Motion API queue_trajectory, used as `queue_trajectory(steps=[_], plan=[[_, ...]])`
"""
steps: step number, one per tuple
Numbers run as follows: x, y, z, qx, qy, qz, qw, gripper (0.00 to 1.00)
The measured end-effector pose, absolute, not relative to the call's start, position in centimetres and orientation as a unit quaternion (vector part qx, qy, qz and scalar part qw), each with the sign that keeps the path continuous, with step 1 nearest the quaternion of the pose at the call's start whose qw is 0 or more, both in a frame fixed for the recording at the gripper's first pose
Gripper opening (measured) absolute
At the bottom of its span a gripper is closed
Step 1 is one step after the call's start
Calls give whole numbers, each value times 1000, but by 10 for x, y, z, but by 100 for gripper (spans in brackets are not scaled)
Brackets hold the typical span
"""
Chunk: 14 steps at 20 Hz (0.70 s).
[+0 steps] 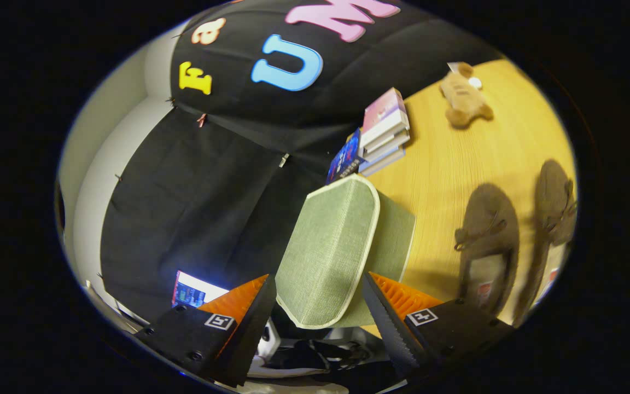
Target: Open the storage box then place both shoes into the box .Put the left shoe in first, then the right shoe, with the right side of both shoes facing outward in a uniform manner.
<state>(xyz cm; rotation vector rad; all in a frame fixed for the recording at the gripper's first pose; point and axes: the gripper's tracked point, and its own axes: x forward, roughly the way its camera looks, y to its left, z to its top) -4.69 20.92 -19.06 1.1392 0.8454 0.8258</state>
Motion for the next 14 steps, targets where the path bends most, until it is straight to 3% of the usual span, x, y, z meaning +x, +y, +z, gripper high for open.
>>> queue_trajectory(steps=[6,14], plan=[[-47,242,-228,608,406,369,574,96],[-38,266,-230,654,377,401,519,95]])
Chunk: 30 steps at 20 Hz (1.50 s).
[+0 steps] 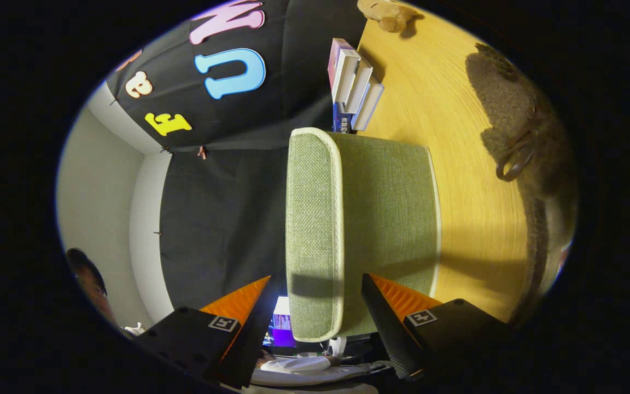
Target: Open the storage box then place both shoes into the box .Put the left shoe in first, then the right shoe, with the right side of both shoes facing outward in a uniform manner.
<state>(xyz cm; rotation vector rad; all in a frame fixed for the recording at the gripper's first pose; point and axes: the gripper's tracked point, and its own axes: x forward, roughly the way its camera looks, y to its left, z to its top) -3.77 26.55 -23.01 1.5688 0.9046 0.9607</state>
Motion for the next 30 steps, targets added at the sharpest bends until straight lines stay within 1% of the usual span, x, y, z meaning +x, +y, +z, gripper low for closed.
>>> queue_trajectory(steps=[1,2,4,6,7,10,12,13,14,17,22,25,28,30], plan=[[-34,264,-227,661,370,403,514,95],[-32,263,-227,666,366,401,512,86],[-31,264,-227,666,365,403,510,76],[-35,266,-226,661,370,408,509,75],[-37,267,-231,652,378,406,517,75],[-45,268,-234,638,390,404,527,40],[-41,263,-228,638,385,395,537,11],[-41,261,-226,628,380,392,555,8],[-42,258,-222,621,376,388,568,8],[-43,249,-197,621,363,371,587,5],[-43,253,-153,579,357,353,642,5],[-35,271,-122,540,349,364,674,5],[-29,297,-79,515,334,395,684,6],[-20,317,-64,494,329,411,692,6]])
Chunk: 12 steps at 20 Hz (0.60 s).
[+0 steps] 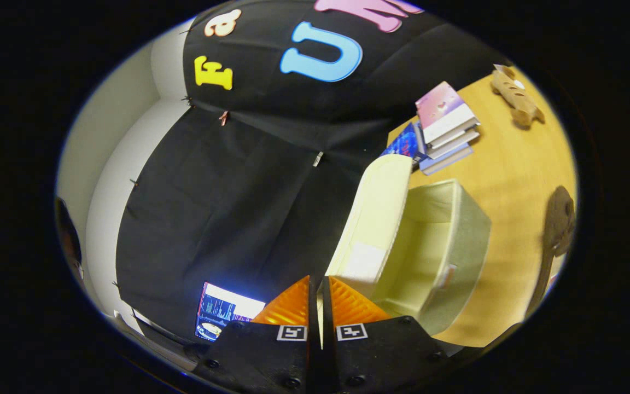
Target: Open the storage box then place both shoes into the box .Put the left shoe in first, then the right shoe, with the right side of both shoes facing outward in a uniform manner.
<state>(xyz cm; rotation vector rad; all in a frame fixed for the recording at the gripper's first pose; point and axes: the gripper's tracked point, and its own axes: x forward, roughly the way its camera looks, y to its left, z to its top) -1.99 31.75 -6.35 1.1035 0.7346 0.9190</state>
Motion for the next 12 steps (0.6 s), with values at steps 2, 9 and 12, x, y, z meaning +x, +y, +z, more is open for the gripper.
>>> queue_trajectory(steps=[2,9,12], plan=[[-9,338,-62,475,332,422,698,5],[-18,355,-98,460,381,417,686,5],[-33,329,-110,456,383,407,692,34]])
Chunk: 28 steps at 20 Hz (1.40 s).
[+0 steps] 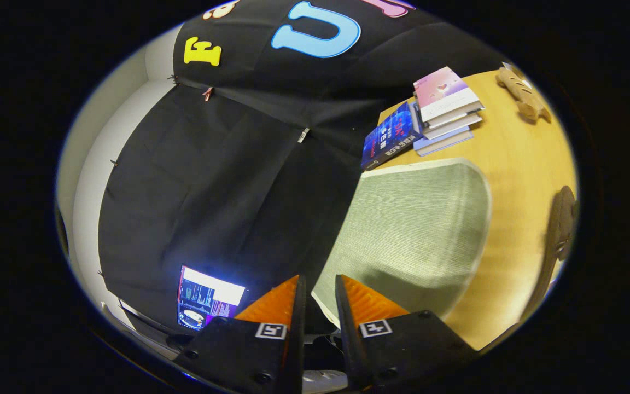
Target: Open the storage box then place both shoes into the box .Put the left shoe in first, then the right shoe, with the right side of both shoes facing outward in a uniform manner.
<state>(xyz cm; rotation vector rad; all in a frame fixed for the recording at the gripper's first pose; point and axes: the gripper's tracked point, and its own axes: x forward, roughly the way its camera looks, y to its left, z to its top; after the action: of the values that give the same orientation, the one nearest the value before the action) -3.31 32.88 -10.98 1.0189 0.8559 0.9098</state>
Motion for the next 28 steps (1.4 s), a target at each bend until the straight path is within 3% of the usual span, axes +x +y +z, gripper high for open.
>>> queue_trajectory(steps=[4,5,10,15,17,18,19,22,28], plan=[[-46,296,-144,462,387,387,698,100],[-49,292,-160,472,397,376,691,96],[-43,278,-223,532,417,323,662,96],[-44,302,-222,628,412,364,551,96],[-43,310,-222,657,406,377,511,93],[-45,312,-226,659,408,380,505,78],[-51,314,-224,657,399,391,506,72],[-41,302,-212,665,387,376,516,5],[-28,309,-94,618,347,402,580,5]])
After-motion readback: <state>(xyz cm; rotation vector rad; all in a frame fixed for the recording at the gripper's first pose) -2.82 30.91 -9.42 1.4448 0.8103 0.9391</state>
